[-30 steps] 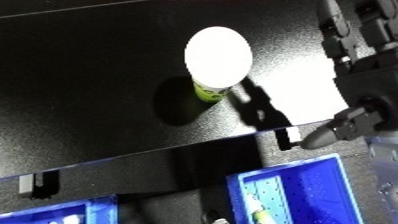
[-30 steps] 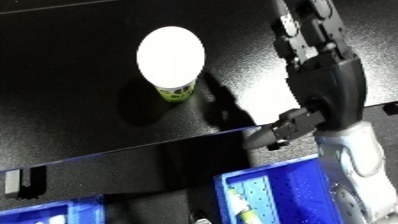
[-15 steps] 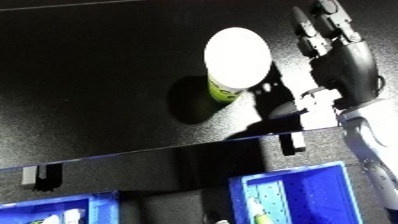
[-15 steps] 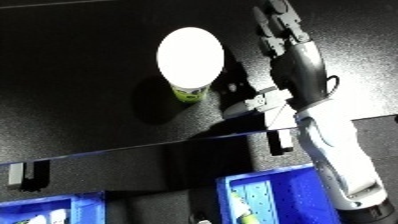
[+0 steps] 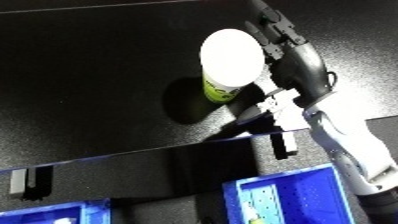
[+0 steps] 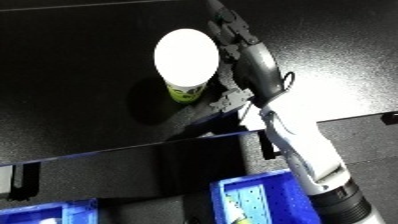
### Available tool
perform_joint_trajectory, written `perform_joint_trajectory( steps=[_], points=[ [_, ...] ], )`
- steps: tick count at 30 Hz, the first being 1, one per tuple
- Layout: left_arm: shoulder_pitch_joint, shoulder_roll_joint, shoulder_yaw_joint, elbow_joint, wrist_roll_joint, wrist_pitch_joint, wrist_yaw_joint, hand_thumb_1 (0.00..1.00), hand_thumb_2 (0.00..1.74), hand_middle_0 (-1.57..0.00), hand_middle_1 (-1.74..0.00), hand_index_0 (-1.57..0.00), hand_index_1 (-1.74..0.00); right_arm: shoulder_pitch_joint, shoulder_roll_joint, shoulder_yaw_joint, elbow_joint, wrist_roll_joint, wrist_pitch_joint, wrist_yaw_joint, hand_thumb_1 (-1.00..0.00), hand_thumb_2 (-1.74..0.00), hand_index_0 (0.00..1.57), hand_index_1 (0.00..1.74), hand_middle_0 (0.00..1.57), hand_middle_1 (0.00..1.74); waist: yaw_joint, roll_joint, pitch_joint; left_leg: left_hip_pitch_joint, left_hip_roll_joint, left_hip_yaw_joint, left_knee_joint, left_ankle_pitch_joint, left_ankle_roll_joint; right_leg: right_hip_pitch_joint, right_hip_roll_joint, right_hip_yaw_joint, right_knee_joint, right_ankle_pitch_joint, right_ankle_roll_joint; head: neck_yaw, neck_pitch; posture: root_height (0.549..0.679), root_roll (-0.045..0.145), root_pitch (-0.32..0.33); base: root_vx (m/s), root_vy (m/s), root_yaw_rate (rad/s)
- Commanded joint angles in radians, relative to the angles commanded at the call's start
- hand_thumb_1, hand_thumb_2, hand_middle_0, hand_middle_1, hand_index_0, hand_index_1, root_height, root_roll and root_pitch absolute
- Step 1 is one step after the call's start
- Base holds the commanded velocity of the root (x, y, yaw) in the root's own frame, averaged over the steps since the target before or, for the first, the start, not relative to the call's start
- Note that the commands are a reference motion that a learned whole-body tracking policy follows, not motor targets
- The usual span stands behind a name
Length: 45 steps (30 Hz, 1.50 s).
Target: Pick up the object and place it into the box
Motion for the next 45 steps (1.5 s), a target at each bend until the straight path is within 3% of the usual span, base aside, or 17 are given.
perform_joint_trajectory(
  steps=[8, 9, 10, 16, 24, 31, 35, 39, 40, 41, 45],
  points=[
    [0.003, -0.005, -0.002, -0.003, 0.005, 0.007, -0.001, 0.0, 0.0, 0.0, 0.0, 0.0, 0.0, -0.016, 0.02, 0.028, -0.015, 0.011, 0.027, 0.01, -0.4, -0.7, 0.63, 0.7, 0.63, 0.7, 0.005, 0.002, 0.0, -0.003, -0.001, -0.001, 0.003, 0.0, -0.0006, -0.007, -0.0006, 0.004, 0.008, -0.003, -0.0014, 0.017, 0.012, 0.621, 0.072, -0.029, 0.031, 0.003, 0.024],
    [0.003, -0.005, -0.002, -0.003, 0.005, 0.007, -0.001, 0.0, 0.0, 0.0, 0.0, 0.0, 0.0, -0.016, 0.02, 0.028, -0.015, 0.011, 0.027, 0.01, -0.4, -0.7, 0.63, 0.7, 0.63, 0.7, 0.005, 0.002, 0.0, -0.003, -0.001, -0.001, 0.003, 0.0, -0.0006, -0.007, -0.0006, 0.004, 0.008, -0.003, -0.0014, 0.017, 0.012, 0.621, 0.072, -0.029, 0.019, -0.001, 0.025],
    [0.002, -0.006, -0.003, -0.005, 0.005, 0.01, 0.001, 0.0, 0.0, 0.0, 0.0, 0.0, 0.0, -0.013, 0.024, 0.031, -0.018, 0.012, 0.028, 0.008, -0.5, -0.87, 0.79, 0.87, 0.79, 0.87, 0.005, 0.002, 0.0, -0.006, -0.001, -0.002, 0.005, 0.0, -0.0005, -0.01, -0.0007, 0.005, 0.01, -0.003, -0.0014, 0.021, 0.021, 0.621, 0.073, -0.028, 0.012, -0.006, 0.029],
    [0.006, -0.005, -0.003, -0.015, 0.01, 0.018, 0.005, 0.0, 0.0, 0.0, 0.0, 0.0, 0.0, -0.002, 0.023, 0.028, -0.017, 0.023, 0.025, -0.005, -0.8, -1.39, 1.26, 1.39, 1.26, 1.39, 0.007, 0.001, -0.001, -0.007, -0.001, -0.002, 0.004, -0.001, -0.0009, -0.013, 0.0008, 0.005, 0.01, -0.003, -0.0008, 0.04, 0.038, 0.621, 0.072, -0.024, 0.008, -0.014, 0.016],
    [0.013, -0.005, -0.003, -0.013, 0.009, 0.012, 0.003, 0.0, 0.0, 0.0, 0.0, 0.0, 0.0, 0.018, 0.005, 0.004, -0.041, 0.03, 0.008, -0.027, -0.8, -1.39, 1.26, 1.39, 1.26, 1.39, -0.004, 0.003, -0.002, -0.004, -0.002, 0.009, 0.0, -0.004, 0.0001, -0.015, 0.0056, 0.009, 0.005, -0.001, 0.0006, 0.056, 0.061, 0.621, 0.071, -0.02, -0.007, -0.009, -0.015],
    [0.023, -0.012, 0.015, -0.01, -0.009, -0.003, 0.004, 0.0, 0.0, 0.0, 0.0, 0.0, 0.0, 0.097, -0.008, -0.053, -0.146, 0.034, -0.042, -0.036, -0.8, -1.39, 1.26, 1.39, 1.26, 1.39, -0.035, 0.0, -0.003, -0.001, 0.006, 0.023, -0.014, -0.002, -0.004, -0.026, 0.0174, 0.019, -0.004, 0.005, 0.0084, 0.127, 0.07, 0.622, 0.071, -0.007, -0.03, 0.02, -0.104],
    [0.038, -0.024, 0.038, -0.007, -0.029, -0.013, 0.008, 0.0, 0.0, 0.0, 0.0, 0.0, 0.0, 0.203, -0.013, -0.125, -0.22, 0.011, -0.106, -0.06, -0.8, -1.39, 1.26, 1.39, 1.26, 1.39, -0.066, -0.004, -0.001, 0.004, 0.015, 0.039, -0.021, -0.005, -0.0062, -0.027, 0.029, 0.029, -0.018, 0.011, 0.0129, 0.195, 0.065, 0.624, 0.071, 0.0, -0.029, 0.062, -0.171],
    [0.06, -0.042, 0.062, 0.007, -0.051, -0.03, 0.006, 0.0, 0.0, 0.0, 0.0, 0.0, 0.0, 0.325, -0.006, -0.236, -0.261, -0.003, -0.2, -0.131, -0.8, -1.39, 1.26, 1.39, 1.26, 1.39, -0.111, -0.004, 0.001, 0.017, 0.025, 0.06, -0.027, -0.013, -0.0068, -0.025, 0.0452, 0.043, -0.029, 0.013, 0.0158, 0.25, 0.057, 0.625, 0.072, 0.004, -0.017, 0.077, -0.167],
    [0.06, -0.042, 0.062, 0.007, -0.051, -0.03, 0.006, 0.0, 0.0, 0.0, 0.0, 0.0, 0.0, 0.325, -0.006, -0.236, -0.261, -0.003, -0.2, -0.131, -0.8, -1.39, 1.26, 1.39, 1.26, 1.39, -0.111, -0.004, 0.001, 0.017, 0.025, 0.06, -0.027, -0.013, -0.0068, -0.025, 0.0452, 0.043, -0.029, 0.013, 0.0158, 0.25, 0.057, 0.625, 0.072, 0.004, -0.014, 0.087, -0.175],
    [0.067, -0.053, 0.069, 0.02, -0.064, -0.041, 0.002, 0.0, 0.0, 0.0, 0.0, 0.0, 0.0, 0.383, 0.007, -0.295, -0.278, 0.0, -0.249, -0.148, -0.8, -1.39, 1.26, 1.39, 1.26, 1.39, -0.133, -0.002, 0.004, 0.027, 0.027, 0.072, -0.033, -0.017, -0.007, -0.023, 0.0549, 0.053, -0.033, 0.013, 0.0166, 0.275, 0.058, 0.626, 0.073, 0.005, -0.009, 0.1, -0.19],
    [0.076, -0.065, 0.082, 0.041, -0.091, -0.06, -0.011, 0.0, 0.0, 0.0, 0.0, 0.0, 0.0, 0.491, 0.023, -0.387, -0.314, 0.006, -0.324, -0.119, -0.8, -1.39, 1.26, 1.39, 1.26, 1.39, -0.174, 0.003, 0.012, 0.046, 0.027, 0.096, -0.043, -0.026, -0.0054, -0.02, 0.0724, 0.072, -0.039, 0.013, 0.0174, 0.325, 0.064, 0.627, 0.076, 0.006, -0.008, 0.101, -0.189]
  ],
)
